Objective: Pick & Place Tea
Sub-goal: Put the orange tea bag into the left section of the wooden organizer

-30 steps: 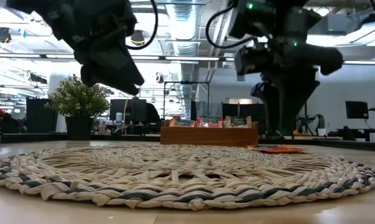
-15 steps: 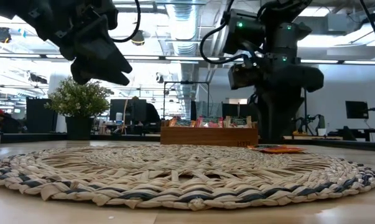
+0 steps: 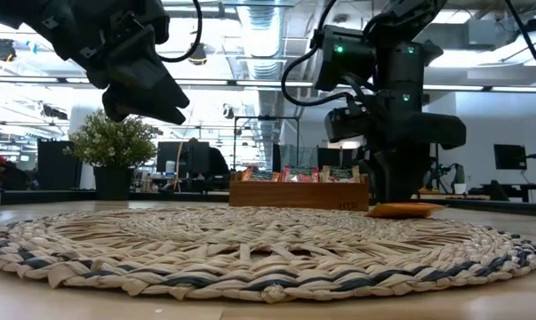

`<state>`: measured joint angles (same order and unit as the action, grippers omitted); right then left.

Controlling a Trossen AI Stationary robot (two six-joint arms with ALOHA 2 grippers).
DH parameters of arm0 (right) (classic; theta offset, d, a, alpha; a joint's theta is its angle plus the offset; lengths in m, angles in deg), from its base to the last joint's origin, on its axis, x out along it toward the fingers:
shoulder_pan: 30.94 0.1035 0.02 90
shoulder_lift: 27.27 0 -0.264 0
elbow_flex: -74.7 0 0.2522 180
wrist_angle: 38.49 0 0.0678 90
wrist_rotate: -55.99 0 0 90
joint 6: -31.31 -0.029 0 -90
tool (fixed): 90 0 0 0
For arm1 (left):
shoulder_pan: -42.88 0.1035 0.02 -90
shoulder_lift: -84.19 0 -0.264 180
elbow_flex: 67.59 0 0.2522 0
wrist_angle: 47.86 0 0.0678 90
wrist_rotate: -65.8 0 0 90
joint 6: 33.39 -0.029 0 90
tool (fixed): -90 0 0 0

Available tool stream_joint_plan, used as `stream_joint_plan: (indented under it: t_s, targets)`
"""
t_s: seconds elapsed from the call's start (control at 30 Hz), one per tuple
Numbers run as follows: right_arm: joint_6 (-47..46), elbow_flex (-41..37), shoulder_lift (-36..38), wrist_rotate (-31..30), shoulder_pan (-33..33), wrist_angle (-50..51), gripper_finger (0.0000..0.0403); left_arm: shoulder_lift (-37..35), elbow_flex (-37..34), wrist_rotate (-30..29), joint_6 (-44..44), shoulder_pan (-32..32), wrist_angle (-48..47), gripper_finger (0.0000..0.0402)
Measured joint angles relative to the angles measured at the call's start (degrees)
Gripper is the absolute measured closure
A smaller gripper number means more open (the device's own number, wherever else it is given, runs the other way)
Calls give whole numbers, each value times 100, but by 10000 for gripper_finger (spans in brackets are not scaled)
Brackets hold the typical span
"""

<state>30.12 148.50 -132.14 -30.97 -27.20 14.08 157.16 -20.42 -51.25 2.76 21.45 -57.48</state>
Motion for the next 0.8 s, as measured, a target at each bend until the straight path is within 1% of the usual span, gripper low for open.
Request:
stream_joint_plan:
  t_s: [0.1, 0.2, 0.57, 0.63, 0.8]
  targets:
    - [-4, -6, -6, -7, -1, -4, 285, 0, 0, -2, -54, 0, 1, 220]
    - [-41, -10, -12, -27, -1, -3, 299, 0, 0, -2, -56, 0, 2, 220]
    - [-28, -21, 61, -39, -8, -10, 395, 0, 0, -2, -56, 0, 5, 220]
    - [-42, -41, 150, -43, -6, 1, 399, 0, 2, -2, -56, 2, 22, 220]
    - [-131, 80, 494, -317, 4, 323, 402, 0, 2, -9, -56, 2, 40, 220]
